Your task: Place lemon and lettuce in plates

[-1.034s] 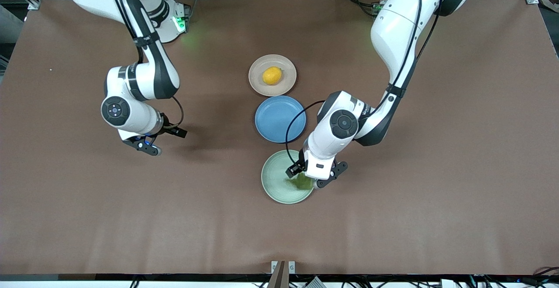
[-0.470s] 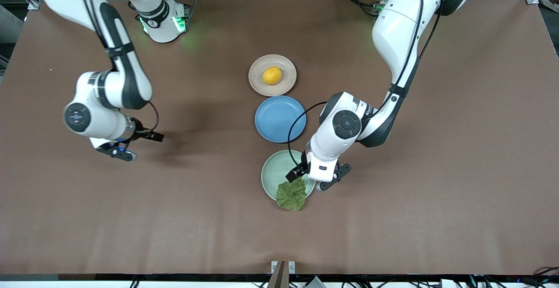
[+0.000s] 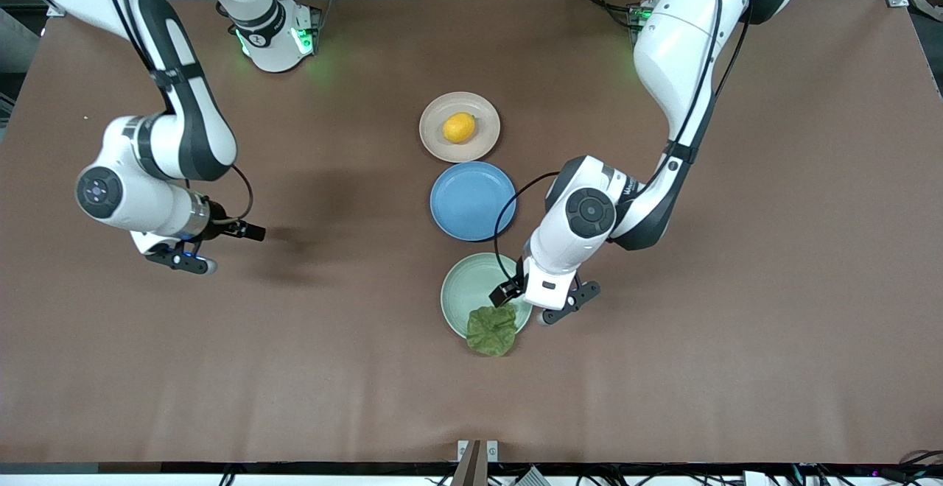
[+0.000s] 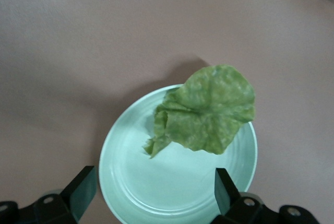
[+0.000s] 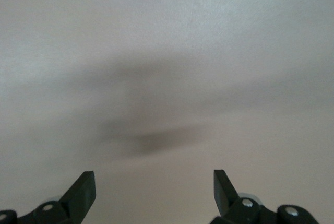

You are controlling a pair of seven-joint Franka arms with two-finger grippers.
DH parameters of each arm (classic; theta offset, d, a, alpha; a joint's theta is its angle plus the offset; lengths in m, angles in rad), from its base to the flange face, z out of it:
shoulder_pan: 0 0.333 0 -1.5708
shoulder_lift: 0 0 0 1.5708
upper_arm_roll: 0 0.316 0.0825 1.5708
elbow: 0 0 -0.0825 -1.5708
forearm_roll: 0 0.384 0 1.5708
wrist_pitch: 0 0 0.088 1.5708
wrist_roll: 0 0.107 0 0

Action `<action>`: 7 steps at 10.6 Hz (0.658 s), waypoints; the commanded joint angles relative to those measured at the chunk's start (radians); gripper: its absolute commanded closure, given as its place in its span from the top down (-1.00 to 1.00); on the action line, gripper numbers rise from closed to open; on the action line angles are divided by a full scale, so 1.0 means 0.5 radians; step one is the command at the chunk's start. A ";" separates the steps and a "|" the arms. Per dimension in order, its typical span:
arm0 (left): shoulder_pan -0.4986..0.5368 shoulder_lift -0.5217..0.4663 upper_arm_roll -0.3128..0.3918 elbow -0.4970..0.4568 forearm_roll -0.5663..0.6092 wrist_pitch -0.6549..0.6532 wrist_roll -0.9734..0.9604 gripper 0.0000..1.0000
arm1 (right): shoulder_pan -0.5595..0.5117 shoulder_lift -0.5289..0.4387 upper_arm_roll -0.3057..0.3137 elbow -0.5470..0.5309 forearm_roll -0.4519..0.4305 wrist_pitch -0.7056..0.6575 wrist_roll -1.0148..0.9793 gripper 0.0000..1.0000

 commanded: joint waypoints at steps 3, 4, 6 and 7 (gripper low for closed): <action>0.140 -0.184 0.006 -0.219 0.040 -0.149 0.443 1.00 | -0.370 -0.443 0.363 -0.041 -0.259 -0.226 -0.061 1.00; 0.195 -0.230 0.009 -0.280 0.040 -0.164 0.572 1.00 | -0.402 -0.510 0.386 -0.038 -0.259 -0.254 -0.107 1.00; 0.314 -0.353 0.010 -0.461 0.040 -0.164 0.854 1.00 | -0.414 -0.648 0.380 -0.007 -0.259 -0.364 -0.218 1.00; 0.385 -0.414 0.010 -0.540 0.040 -0.161 0.989 1.00 | -0.423 -0.707 0.377 0.005 -0.259 -0.410 -0.227 1.00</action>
